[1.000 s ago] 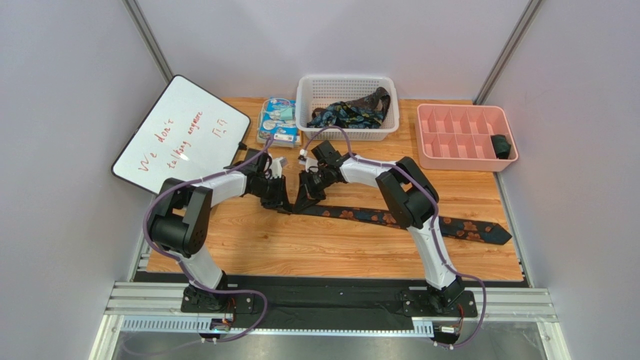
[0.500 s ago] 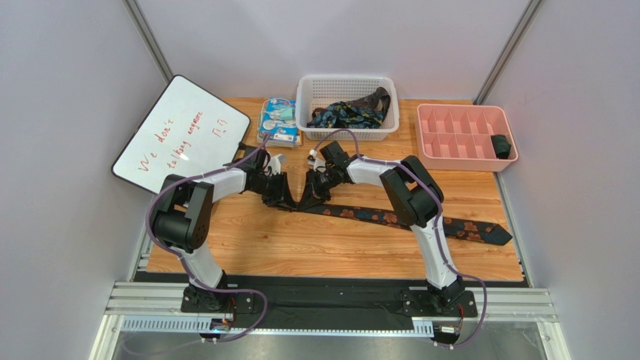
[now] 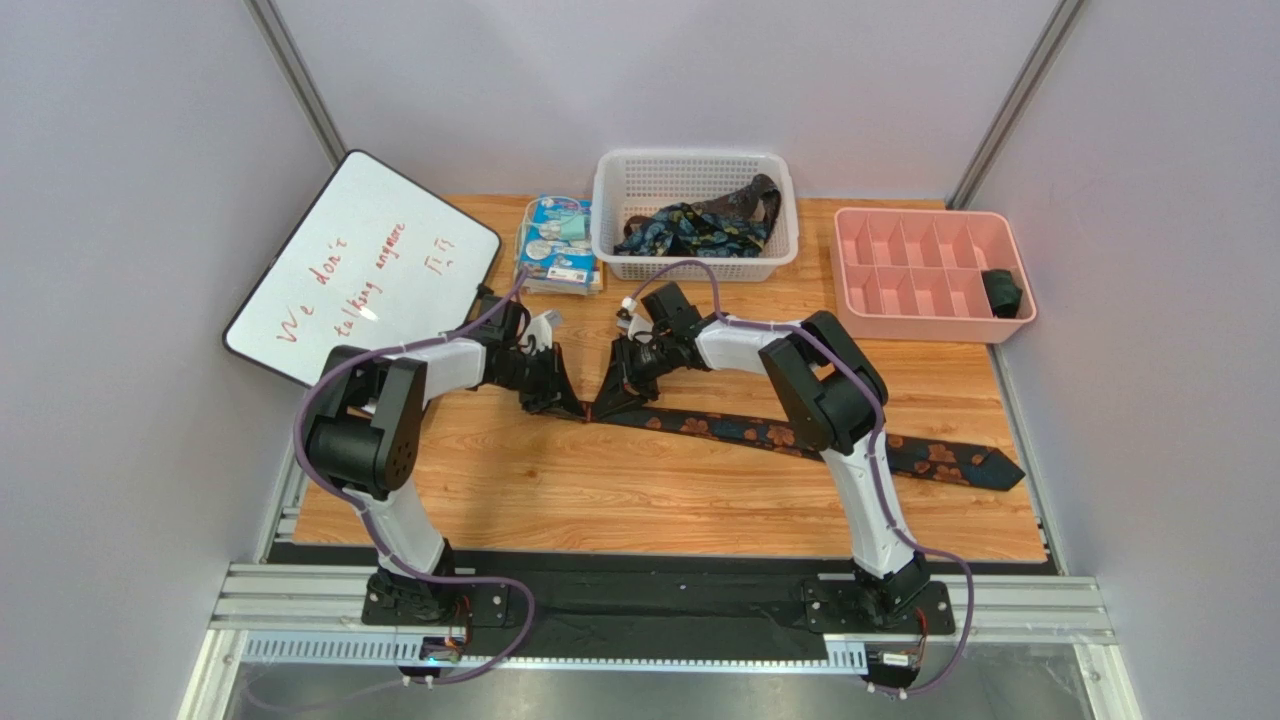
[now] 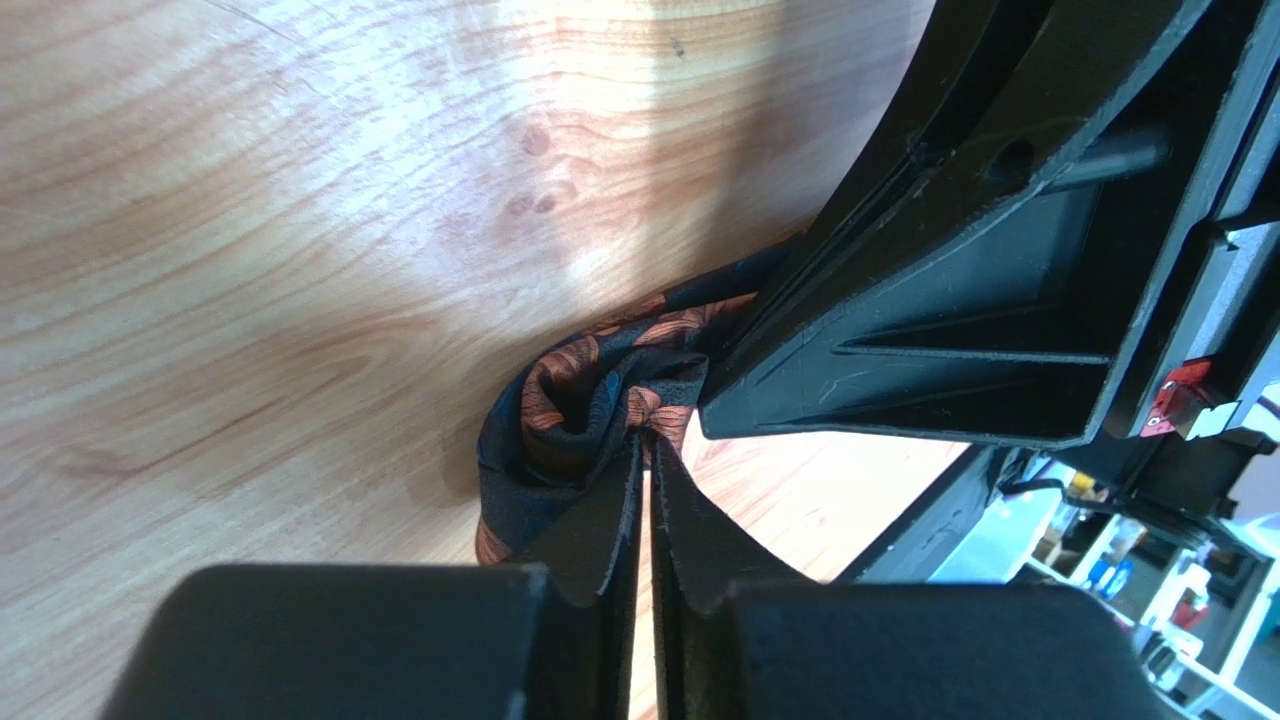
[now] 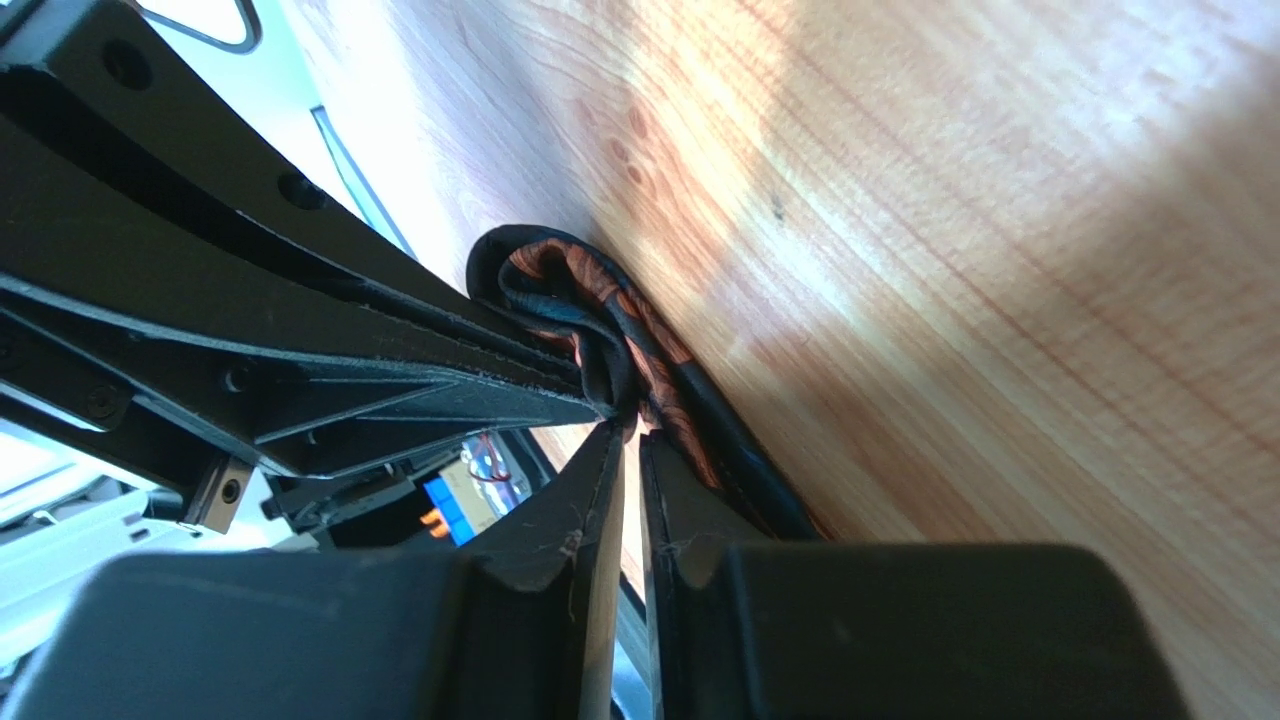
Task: Roll the ties
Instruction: Roll the tie at the center of the board.
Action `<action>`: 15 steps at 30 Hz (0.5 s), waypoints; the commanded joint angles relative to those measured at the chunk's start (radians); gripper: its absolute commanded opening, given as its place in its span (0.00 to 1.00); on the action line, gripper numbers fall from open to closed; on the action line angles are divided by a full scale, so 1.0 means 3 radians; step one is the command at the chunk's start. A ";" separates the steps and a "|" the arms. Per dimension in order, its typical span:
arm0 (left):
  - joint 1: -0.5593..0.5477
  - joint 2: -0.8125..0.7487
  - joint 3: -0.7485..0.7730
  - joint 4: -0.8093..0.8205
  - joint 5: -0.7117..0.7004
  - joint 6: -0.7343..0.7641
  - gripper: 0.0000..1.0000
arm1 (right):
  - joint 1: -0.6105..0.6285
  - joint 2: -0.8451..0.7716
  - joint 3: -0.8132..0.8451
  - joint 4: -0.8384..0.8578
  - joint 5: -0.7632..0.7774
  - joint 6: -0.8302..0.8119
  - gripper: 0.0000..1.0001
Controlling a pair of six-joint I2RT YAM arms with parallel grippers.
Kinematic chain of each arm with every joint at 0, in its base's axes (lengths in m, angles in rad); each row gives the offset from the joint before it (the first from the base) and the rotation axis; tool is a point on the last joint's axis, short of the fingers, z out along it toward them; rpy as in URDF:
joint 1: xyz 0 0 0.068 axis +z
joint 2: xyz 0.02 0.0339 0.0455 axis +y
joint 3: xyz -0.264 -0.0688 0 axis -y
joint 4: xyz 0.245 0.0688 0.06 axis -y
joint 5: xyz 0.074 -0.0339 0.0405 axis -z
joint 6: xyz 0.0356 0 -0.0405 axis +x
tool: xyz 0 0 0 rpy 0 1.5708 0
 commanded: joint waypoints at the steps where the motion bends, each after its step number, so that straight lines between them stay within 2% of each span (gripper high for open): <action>1: 0.0039 0.0049 0.0000 0.0075 0.0097 -0.0024 0.06 | -0.0018 -0.0120 -0.0041 0.0286 -0.0079 0.0215 0.16; 8: 0.0039 0.0090 -0.0005 0.0100 0.0132 -0.0013 0.06 | -0.0013 -0.0043 0.0040 0.0230 0.0028 0.0189 0.25; 15: 0.0039 0.0106 0.0020 0.0090 0.0143 -0.0018 0.06 | 0.0013 0.0054 0.0117 0.0143 0.0049 0.0118 0.25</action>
